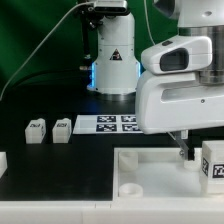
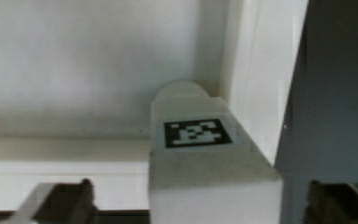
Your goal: Assemble one leg
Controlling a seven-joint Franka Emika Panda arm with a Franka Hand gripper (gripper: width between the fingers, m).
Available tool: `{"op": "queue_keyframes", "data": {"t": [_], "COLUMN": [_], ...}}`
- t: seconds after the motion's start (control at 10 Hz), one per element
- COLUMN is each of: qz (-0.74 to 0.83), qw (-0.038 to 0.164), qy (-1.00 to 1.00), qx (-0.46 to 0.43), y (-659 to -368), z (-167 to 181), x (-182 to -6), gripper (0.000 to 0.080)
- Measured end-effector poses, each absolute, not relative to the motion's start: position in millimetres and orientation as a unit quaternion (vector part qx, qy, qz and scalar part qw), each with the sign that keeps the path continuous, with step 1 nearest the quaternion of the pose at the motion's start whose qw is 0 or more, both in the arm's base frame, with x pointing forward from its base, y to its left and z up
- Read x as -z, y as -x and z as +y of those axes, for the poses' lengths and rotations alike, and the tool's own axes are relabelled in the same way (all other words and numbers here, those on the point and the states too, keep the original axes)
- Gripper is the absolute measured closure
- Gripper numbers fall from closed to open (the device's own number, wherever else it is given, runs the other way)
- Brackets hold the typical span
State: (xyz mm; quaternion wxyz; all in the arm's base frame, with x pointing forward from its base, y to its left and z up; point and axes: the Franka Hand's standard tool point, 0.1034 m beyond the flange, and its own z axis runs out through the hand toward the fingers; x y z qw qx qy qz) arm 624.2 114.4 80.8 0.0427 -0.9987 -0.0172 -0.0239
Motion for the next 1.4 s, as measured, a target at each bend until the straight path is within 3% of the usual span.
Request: {"op": "queue_keyframes", "data": {"t": [0.1, 0.2, 0.3, 0.4, 1.0, 1.2, 1.4], "qz": [-0.011, 0.016, 0.076, 0.109, 0.575, 0.666, 0.66], "qw": [0.043, 0.044, 0.045, 0.046, 0.088, 0.085, 0.085], "qy": [0.999, 0.999, 0.996, 0.993, 0.813, 0.739, 0.746], "qx": [0.024, 0.022, 0.02, 0.018, -0.031, -0.045, -0.044], "y": [-624.2, -624.2, -624.1, -624.1, -625.2, -623.7, -623.2], "z": [114.3, 114.5, 114.0, 113.8, 106.1, 110.7, 112.8], "x": [-80.8, -80.8, -80.6, -80.6, -79.4, -78.9, -78.6], "gripper": [0.0277, 0.0454, 0.0454, 0.0507, 0.0505, 0.0505, 0.0505]}}
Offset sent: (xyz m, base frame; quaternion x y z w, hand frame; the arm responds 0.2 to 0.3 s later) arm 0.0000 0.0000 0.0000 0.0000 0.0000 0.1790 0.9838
